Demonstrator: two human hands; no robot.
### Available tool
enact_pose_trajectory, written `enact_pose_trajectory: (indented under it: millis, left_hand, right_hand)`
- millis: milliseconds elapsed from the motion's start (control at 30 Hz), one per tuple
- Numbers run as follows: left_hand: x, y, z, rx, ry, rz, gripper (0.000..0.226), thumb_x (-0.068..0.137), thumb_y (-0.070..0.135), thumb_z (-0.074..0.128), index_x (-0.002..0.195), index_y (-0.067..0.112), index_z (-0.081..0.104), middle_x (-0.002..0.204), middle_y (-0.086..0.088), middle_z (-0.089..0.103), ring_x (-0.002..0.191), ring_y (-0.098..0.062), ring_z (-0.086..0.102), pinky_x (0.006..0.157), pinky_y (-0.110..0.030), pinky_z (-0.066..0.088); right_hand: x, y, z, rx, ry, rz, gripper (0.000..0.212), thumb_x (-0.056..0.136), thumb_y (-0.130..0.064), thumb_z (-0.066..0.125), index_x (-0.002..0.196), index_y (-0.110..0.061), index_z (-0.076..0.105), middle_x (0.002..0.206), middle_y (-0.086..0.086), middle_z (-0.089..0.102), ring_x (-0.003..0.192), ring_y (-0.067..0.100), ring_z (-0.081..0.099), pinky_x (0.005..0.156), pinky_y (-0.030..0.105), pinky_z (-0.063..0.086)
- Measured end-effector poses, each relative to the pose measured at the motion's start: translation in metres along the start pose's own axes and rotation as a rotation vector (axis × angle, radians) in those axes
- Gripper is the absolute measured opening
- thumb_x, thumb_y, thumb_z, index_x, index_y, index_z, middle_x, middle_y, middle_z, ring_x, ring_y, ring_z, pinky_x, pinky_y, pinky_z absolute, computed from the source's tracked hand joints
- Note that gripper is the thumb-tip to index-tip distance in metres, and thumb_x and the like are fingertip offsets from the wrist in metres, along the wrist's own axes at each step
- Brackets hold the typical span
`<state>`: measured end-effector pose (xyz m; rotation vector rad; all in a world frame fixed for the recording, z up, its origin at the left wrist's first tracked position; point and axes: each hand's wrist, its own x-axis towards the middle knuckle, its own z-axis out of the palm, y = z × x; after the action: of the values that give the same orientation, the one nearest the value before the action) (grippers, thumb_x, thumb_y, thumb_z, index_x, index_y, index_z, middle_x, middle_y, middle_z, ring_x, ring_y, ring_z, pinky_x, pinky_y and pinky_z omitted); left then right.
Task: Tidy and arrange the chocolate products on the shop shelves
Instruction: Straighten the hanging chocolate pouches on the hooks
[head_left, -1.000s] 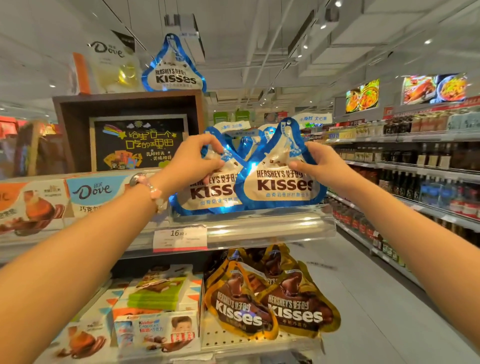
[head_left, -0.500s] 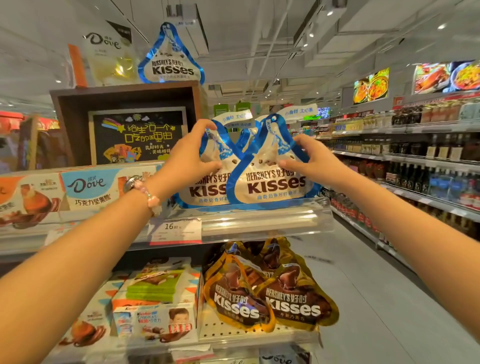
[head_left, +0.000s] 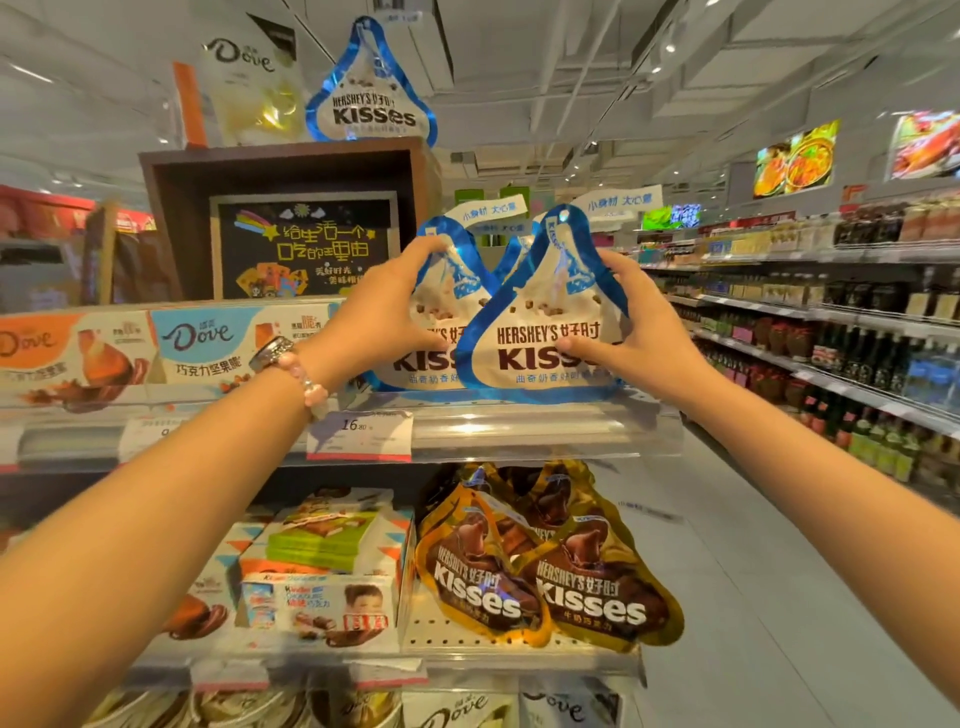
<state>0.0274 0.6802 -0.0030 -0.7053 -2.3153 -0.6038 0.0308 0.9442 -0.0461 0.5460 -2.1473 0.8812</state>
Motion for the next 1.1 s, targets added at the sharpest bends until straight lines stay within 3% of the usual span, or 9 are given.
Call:
enact_pose_trajectory:
  millis: [100,267,400,533,633,767,867,967,1100]
  left_hand:
    - [0.000,-0.005,-0.002,-0.014,-0.038,0.027,0.094,0.066,0.011,0.081,0.139,0.032,0.025,0.133,-0.002,0.050,0.111,-0.014,0.052,0.078,-0.022,0.045]
    - [-0.008,-0.010,-0.002,0.022,0.035,0.037,0.099,0.065,0.021,0.083,0.142,0.028,0.022,0.139,-0.003,0.039,0.122,-0.011,0.038,0.093,-0.023,0.037]
    - [-0.022,-0.013,-0.008,0.072,0.210,0.111,0.078,0.070,0.024,0.078,0.136,0.019,0.035,0.129,-0.005,0.042,0.114,-0.009,0.037,0.085,-0.009,0.029]
    - [-0.052,-0.020,-0.015,0.074,0.283,0.212,0.056,0.076,0.022,0.073,0.123,0.009,0.048,0.119,-0.005,0.048,0.107,-0.008,0.041,0.085,-0.006,0.030]
    - [-0.087,-0.034,-0.016,0.026,0.260,0.240,0.039,0.076,0.017,0.072,0.110,0.007,0.055,0.099,0.001,0.050,0.081,-0.003,0.041,0.070,-0.005,0.032]
    - [-0.140,-0.071,-0.015,-0.070,0.139,0.233,0.017,0.078,0.009,0.070,0.092,0.008,0.061,0.075,0.001,0.054,0.062,-0.006,0.043,0.059,-0.009,0.033]
    - [-0.173,-0.112,-0.015,-0.099,-0.020,0.184,0.006,0.080,0.018,0.067,0.079,0.014,0.062,0.063,0.007,0.053,0.056,-0.006,0.046,0.052,-0.017,0.037]
    - [-0.197,-0.160,-0.013,-0.052,-0.146,0.056,0.009,0.079,0.017,0.068,0.071,0.014,0.065,0.061,0.007,0.058,0.057,-0.004,0.053,0.055,-0.026,0.043]
    - [-0.205,-0.225,-0.014,0.176,-0.143,-0.132,0.012,0.080,0.020,0.064,0.080,0.008,0.067,0.078,-0.007,0.064,0.079,-0.026,0.059,0.068,-0.035,0.046]
  right_hand:
    - [0.002,0.001,0.001,0.000,-0.012,0.007,0.095,0.068,-0.046,0.076,0.145,-0.026,0.023,0.147,-0.002,0.036,0.132,0.017,0.038,0.105,0.048,0.040]
    - [-0.004,-0.003,0.004,-0.099,0.098,-0.012,0.098,0.068,-0.044,0.077,0.145,-0.022,0.021,0.147,0.002,0.033,0.133,0.019,0.034,0.109,0.045,0.035]
    - [-0.020,-0.016,0.012,-0.360,0.258,-0.174,0.090,0.073,-0.047,0.071,0.143,-0.009,0.029,0.144,0.014,0.034,0.134,0.028,0.031,0.110,0.044,0.027]
    - [-0.041,-0.039,0.032,-0.385,0.351,-0.387,0.058,0.080,-0.032,0.064,0.126,0.000,0.049,0.130,0.024,0.046,0.122,0.036,0.042,0.102,0.047,0.034]
    - [-0.062,-0.060,0.061,-0.294,0.276,-0.493,0.034,0.083,-0.020,0.061,0.108,0.002,0.058,0.110,0.025,0.055,0.105,0.035,0.052,0.088,0.043,0.044]
    - [-0.091,-0.091,0.110,-0.203,0.002,-0.512,0.021,0.086,-0.017,0.053,0.089,0.000,0.064,0.091,0.013,0.061,0.079,0.024,0.059,0.066,0.033,0.050]
    - [-0.106,-0.106,0.148,-0.206,-0.224,-0.440,0.020,0.087,-0.022,0.052,0.086,-0.009,0.066,0.080,0.001,0.062,0.070,0.013,0.058,0.059,0.022,0.046]
    - [-0.112,-0.111,0.195,-0.276,-0.365,-0.178,0.016,0.089,-0.025,0.056,0.090,-0.014,0.066,0.079,-0.008,0.053,0.072,0.017,0.060,0.059,0.022,0.037]
    - [-0.109,-0.107,0.248,-0.382,-0.304,0.234,0.032,0.089,-0.036,0.055,0.104,-0.009,0.064,0.105,0.007,0.055,0.098,0.026,0.055,0.075,0.030,0.041]
